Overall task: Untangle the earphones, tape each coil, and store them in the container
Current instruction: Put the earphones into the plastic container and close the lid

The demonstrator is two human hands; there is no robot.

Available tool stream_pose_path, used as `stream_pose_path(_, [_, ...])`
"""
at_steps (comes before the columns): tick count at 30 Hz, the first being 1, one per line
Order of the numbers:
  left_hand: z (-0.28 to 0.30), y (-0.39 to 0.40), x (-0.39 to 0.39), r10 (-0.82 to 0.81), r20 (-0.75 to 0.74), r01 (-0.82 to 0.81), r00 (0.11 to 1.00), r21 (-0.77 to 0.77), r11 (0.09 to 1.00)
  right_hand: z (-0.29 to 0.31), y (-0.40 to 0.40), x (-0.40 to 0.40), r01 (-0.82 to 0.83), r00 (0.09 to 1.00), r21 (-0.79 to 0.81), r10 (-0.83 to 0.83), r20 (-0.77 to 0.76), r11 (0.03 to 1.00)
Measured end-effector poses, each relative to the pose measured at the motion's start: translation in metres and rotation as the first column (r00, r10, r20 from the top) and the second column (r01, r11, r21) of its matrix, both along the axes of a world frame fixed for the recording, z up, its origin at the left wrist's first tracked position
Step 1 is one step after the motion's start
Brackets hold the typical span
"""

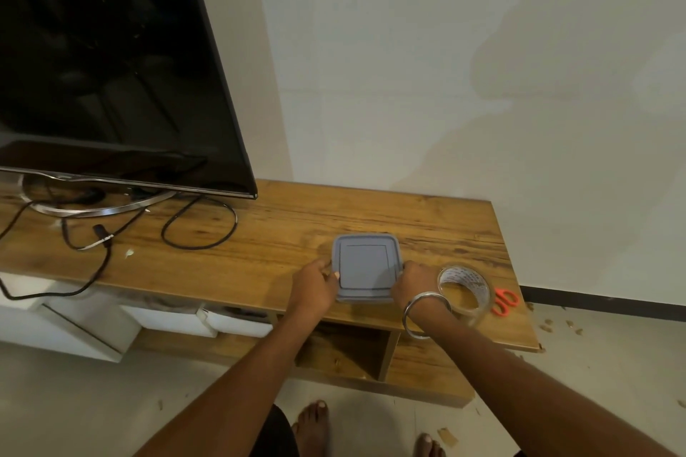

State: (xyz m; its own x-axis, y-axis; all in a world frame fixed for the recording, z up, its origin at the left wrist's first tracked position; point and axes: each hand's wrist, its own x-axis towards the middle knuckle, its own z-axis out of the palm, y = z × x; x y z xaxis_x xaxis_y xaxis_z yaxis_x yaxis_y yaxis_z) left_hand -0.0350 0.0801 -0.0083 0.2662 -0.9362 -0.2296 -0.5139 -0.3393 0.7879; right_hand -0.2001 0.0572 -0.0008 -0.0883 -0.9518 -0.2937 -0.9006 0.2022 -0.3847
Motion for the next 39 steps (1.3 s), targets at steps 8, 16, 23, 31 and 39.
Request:
stream_pose_path(8, [-0.003, -0.006, 0.002, 0.083, -0.186, -0.073, 0.979, 0.064, 0.995, 0.004, -0.007, -0.004, 0.038, 0.996, 0.056, -0.042, 0.084, 0.998])
stream_pose_path(16, [-0.006, -0.012, 0.009, 0.096, -0.316, -0.056, 0.944, 0.133, 0.99, 0.016, -0.015, -0.003, 0.022, 0.997, 0.111, -0.03, 0.069, 0.994])
stream_pose_path(23, [-0.008, -0.009, 0.021, 0.024, -0.465, 0.069, 0.885, 0.182, 0.981, 0.015, -0.024, -0.005, 0.001, 0.996, 0.142, -0.015, 0.093, 0.99])
stream_pose_path(31, [0.0, -0.007, 0.024, -0.107, -0.452, 0.187, 0.885, 0.137, 0.973, 0.017, -0.029, -0.004, -0.051, 0.998, 0.111, 0.048, 0.032, 0.992])
stream_pose_path(39, [0.001, -0.003, 0.024, -0.159, -0.464, 0.232, 0.871, 0.104, 0.967, 0.01, -0.031, -0.003, -0.019, 1.0, 0.04, 0.02, -0.016, 0.999])
